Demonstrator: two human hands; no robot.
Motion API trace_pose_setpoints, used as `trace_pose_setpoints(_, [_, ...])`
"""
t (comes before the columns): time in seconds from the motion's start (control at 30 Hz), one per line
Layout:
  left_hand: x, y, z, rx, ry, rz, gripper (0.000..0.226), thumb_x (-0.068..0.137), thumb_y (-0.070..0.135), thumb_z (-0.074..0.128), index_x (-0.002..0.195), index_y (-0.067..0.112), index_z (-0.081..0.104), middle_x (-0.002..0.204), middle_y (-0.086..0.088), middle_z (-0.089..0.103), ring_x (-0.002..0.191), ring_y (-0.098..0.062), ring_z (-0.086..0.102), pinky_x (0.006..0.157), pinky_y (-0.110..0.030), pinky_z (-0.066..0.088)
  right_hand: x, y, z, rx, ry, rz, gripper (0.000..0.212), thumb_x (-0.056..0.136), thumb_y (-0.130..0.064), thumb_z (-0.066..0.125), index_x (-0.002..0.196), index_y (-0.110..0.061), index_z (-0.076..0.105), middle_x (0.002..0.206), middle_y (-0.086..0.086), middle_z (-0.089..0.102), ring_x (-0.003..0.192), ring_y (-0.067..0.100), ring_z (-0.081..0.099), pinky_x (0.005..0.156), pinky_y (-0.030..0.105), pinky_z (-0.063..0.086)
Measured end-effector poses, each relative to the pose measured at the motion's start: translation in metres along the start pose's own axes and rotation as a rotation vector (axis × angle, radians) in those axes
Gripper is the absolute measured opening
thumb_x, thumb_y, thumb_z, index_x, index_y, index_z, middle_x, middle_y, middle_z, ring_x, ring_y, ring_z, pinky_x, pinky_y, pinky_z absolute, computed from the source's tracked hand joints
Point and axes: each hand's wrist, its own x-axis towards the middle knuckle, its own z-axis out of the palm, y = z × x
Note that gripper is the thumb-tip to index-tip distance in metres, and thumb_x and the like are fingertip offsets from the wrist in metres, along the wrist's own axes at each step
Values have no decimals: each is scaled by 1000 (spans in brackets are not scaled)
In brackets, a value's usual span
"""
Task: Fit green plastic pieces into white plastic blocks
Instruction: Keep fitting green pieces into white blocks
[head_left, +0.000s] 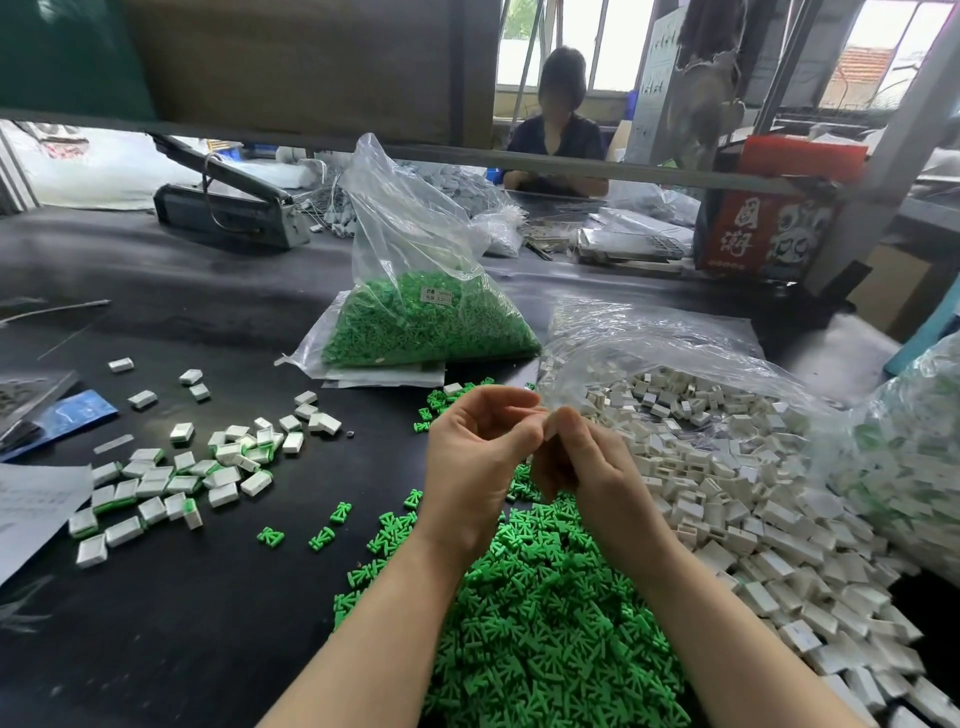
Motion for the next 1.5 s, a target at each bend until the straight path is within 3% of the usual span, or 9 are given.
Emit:
trace_pose_setpoints(0.1, [2,1,-4,9,-33,-9,19,80,-4,73,90,12,71,78,-7,73,74,-13,68,71,-23,55,2,-2,0,94,-14,31,41,96,-43,37,73,-27,67,56,0,50,51,16,45,49,32,34])
trace_pose_setpoints(0.33, [4,0,-6,43,-37,-9,16,86,-3,68,98,7,69,80,-3,73,77,-11,69,72,-18,53,3,-4,-4,163,-29,182,60,96,-54,35,69,-6,60,56,8,55,51,19,46,53,33,33])
trace_pose_setpoints(0.5, [3,0,-6,187,-25,39,17,86,-3,68,91,13,74,84,0,75,80,-10,68,73,-20,54,4,-4,-4,180,-7,150,47,95,-45,39,74,-7,58,58,7,54,52,18,46,54,35,31])
trace_pose_setpoints(0.67, [3,1,-3,227,-14,55,8,88,-5,65,91,0,72,72,2,73,61,1,62,55,-11,47,4,-2,-5,83,-32,97,42,96,-38,36,79,-7,57,60,4,54,52,16,47,51,31,36])
trace_pose_setpoints(0.87, [2,5,-2,178,-18,28,6,87,-12,60,91,-11,65,63,-1,68,51,-6,60,46,-15,47,4,-4,-5,-14,-81,33,42,96,-35,37,80,0,53,61,1,52,54,11,47,51,21,37])
trace_pose_setpoints(1.1, [-1,7,5,123,13,-31,24,86,-17,52,83,1,67,55,2,66,43,-4,56,42,-15,45,4,-5,-5,-100,-112,-8,43,98,-32,37,88,5,55,63,0,51,55,7,46,53,19,36])
trace_pose_setpoints(1.23, [-2,5,7,84,19,-45,28,84,-18,52,75,4,68,54,-1,64,40,-7,54,41,-17,45,5,-3,-4,-108,-99,-6,39,97,-33,42,99,0,63,62,-1,51,56,7,47,53,19,37])
trace_pose_setpoints(1.33, [-1,4,6,60,7,-50,18,75,-7,58,73,6,71,55,-10,63,42,-17,55,43,-23,47,4,-2,-6,-42,-95,37,40,95,-35,46,112,-5,66,64,-1,51,58,8,47,53,20,36])
trace_pose_setpoints(1.5, [0,2,4,29,-25,-70,18,72,1,61,79,8,77,59,-14,63,45,-19,55,45,-26,49,4,-4,-7,108,-124,76,29,94,-33,47,109,-28,72,74,11,49,64,17,46,57,37,31])
